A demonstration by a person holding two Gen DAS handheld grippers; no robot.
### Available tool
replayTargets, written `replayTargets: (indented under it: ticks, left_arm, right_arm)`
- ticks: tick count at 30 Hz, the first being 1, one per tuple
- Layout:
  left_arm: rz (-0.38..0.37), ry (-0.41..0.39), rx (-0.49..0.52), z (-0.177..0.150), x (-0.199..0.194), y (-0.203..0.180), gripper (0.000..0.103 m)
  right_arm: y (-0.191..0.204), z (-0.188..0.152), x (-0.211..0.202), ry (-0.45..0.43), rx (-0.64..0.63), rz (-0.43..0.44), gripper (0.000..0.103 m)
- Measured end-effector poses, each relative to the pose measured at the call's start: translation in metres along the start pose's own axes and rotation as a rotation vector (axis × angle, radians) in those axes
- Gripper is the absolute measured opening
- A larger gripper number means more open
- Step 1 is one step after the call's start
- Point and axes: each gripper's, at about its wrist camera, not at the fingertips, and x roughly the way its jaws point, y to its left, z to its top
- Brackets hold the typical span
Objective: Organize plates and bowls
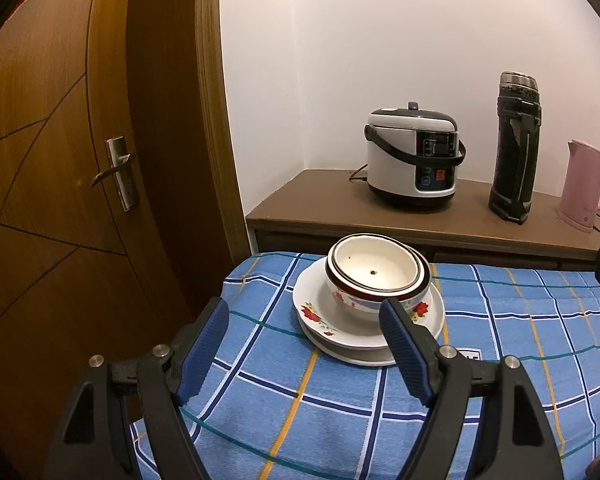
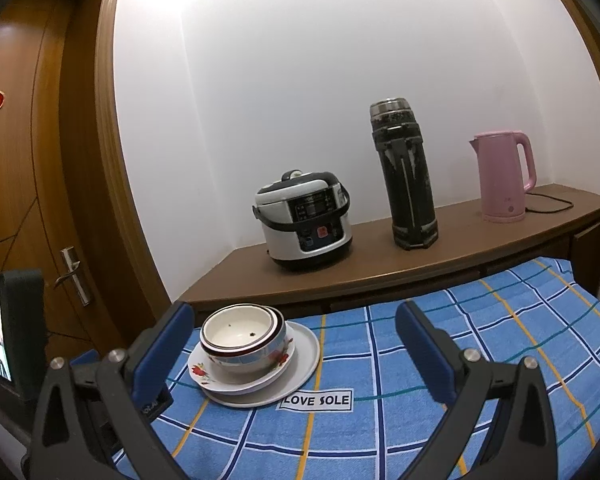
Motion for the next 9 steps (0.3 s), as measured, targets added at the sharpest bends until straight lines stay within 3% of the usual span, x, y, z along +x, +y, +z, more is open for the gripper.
replayTargets:
  ticks: [9]
  left_arm:
    - [-0.002, 0.015, -0.015, 0.0017, 0.0023, 0.0009, 0.08]
  right_arm:
    - [-0.0032, -0.0003, 0.0016, 0.011, 0.011, -0.004, 0.103]
